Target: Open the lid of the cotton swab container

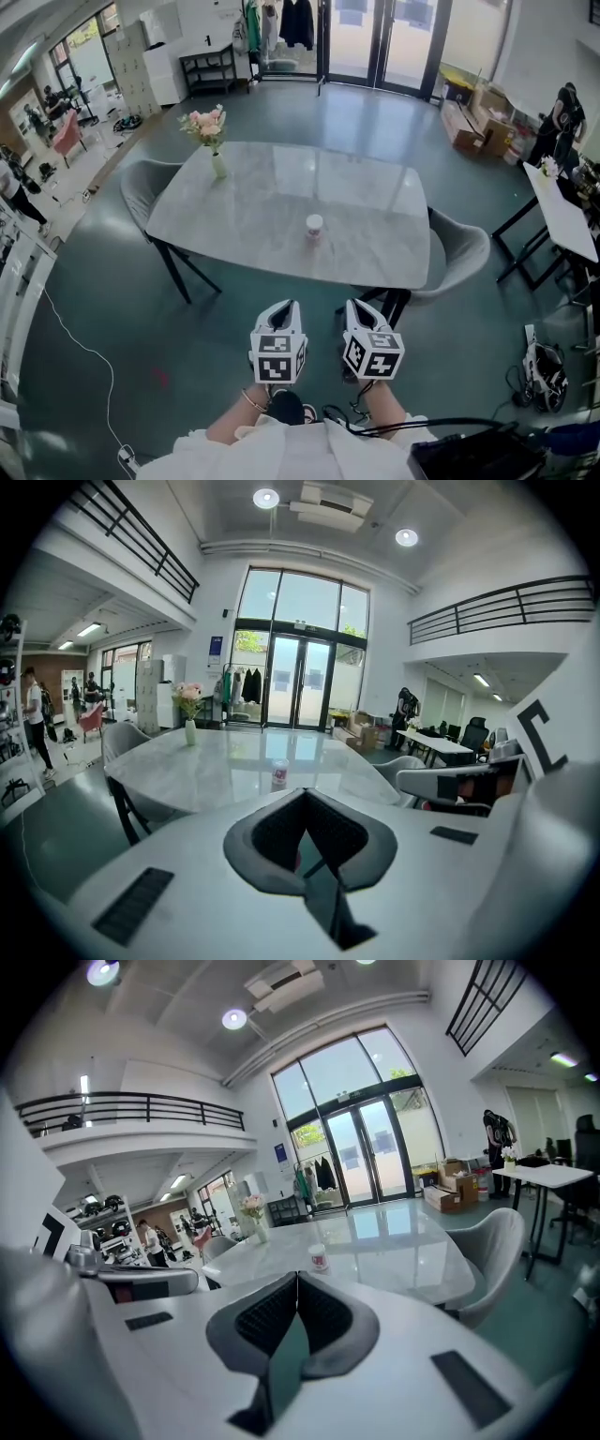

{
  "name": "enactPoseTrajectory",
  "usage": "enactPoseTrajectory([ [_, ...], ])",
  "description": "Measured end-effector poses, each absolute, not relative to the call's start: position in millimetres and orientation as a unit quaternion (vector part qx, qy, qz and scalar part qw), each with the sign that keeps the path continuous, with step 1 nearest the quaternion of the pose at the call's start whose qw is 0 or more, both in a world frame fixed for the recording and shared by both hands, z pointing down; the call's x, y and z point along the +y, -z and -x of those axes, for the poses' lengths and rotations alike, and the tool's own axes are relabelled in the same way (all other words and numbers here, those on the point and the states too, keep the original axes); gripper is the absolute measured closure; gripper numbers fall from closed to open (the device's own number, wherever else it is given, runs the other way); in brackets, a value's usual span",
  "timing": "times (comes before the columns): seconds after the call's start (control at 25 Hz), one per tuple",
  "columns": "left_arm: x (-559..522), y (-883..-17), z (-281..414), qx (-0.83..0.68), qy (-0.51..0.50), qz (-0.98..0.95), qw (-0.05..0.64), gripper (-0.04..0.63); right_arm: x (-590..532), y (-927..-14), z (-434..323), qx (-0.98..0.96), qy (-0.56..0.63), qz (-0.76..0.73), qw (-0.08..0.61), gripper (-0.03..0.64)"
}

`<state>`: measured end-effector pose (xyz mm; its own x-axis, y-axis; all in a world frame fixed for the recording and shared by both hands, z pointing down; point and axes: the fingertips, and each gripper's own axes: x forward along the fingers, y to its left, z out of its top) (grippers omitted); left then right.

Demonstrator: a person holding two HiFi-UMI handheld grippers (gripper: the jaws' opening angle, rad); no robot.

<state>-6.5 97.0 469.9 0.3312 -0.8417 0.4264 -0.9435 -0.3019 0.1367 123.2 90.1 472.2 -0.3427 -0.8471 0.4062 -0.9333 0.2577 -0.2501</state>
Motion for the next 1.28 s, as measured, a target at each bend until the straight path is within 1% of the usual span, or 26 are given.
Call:
enactPoseTrajectory([
  [0.36,63,-474,12,-0.559,-0.134,-0.798,0.179,0.598,67,-480,-132,-0.776,-0.233,-0.579,0.093,0.555],
  [1.28,-115,-461,35,-0.535,-0.11,-0.817,0.185,0.598,-92,-466,-115,-0.754,-0.235,-0.605,0.099,0.555],
])
